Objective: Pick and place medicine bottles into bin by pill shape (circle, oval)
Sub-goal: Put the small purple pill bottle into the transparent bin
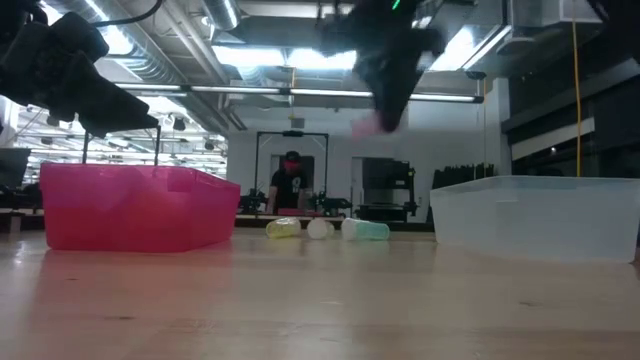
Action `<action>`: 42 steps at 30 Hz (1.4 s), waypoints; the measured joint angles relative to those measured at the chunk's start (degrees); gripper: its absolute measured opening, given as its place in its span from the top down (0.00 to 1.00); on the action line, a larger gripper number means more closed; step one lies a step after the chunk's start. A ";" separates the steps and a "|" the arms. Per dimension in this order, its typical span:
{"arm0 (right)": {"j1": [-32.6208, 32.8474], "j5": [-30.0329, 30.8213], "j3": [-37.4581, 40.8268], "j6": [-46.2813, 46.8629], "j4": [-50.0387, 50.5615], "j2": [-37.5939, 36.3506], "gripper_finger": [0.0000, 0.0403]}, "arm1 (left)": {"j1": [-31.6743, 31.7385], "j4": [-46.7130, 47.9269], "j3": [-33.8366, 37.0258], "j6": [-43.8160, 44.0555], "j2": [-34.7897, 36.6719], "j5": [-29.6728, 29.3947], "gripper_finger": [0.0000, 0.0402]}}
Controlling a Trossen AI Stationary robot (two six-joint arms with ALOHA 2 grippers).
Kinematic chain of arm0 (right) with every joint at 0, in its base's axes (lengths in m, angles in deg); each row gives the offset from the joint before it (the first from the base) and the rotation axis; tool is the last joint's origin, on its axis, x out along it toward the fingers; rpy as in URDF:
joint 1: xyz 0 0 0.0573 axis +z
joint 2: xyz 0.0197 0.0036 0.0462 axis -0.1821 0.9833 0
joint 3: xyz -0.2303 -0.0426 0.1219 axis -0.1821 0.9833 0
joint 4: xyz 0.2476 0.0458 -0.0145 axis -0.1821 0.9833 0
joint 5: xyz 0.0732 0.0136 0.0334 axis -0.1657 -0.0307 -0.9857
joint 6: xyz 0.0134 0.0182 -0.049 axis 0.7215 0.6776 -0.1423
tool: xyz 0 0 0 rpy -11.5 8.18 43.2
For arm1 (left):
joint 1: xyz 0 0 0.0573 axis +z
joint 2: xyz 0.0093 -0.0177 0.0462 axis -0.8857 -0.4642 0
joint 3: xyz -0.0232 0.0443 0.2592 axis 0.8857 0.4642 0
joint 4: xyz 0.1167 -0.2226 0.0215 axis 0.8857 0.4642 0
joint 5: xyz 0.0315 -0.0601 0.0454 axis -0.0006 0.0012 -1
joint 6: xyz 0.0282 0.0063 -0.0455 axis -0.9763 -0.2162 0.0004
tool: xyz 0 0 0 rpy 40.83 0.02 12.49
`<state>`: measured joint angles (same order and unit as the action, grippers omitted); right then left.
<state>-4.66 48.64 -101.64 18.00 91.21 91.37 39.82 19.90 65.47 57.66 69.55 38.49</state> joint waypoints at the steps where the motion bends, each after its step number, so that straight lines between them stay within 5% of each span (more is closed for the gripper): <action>1: 0.59 0.45 0.00 1.26 0.99 -1.17 0.75 | 0.00 -0.02 0.00 0.00 0.02 -0.02 0.47; 13: 6.01 2.47 1.59 14.82 5.84 -13.04 0.76 | 0.00 -0.02 0.00 0.00 0.02 -0.01 0.47; 19: 9.93 3.60 18.46 24.59 4.30 -21.65 0.76 | 0.00 -0.02 0.00 0.00 0.01 0.00 0.47; 29: 13.02 -4.13 44.59 30.57 -20.88 -32.74 0.75 | 0.00 -0.02 0.00 0.00 0.02 0.00 0.47; 42: 13.18 -3.93 53.42 34.90 -27.99 -32.78 0.75 | 0.00 -0.04 0.00 0.00 0.02 0.00 0.47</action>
<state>8.51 44.72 -48.22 52.89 63.22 58.60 39.82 19.86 65.47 57.66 69.57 38.49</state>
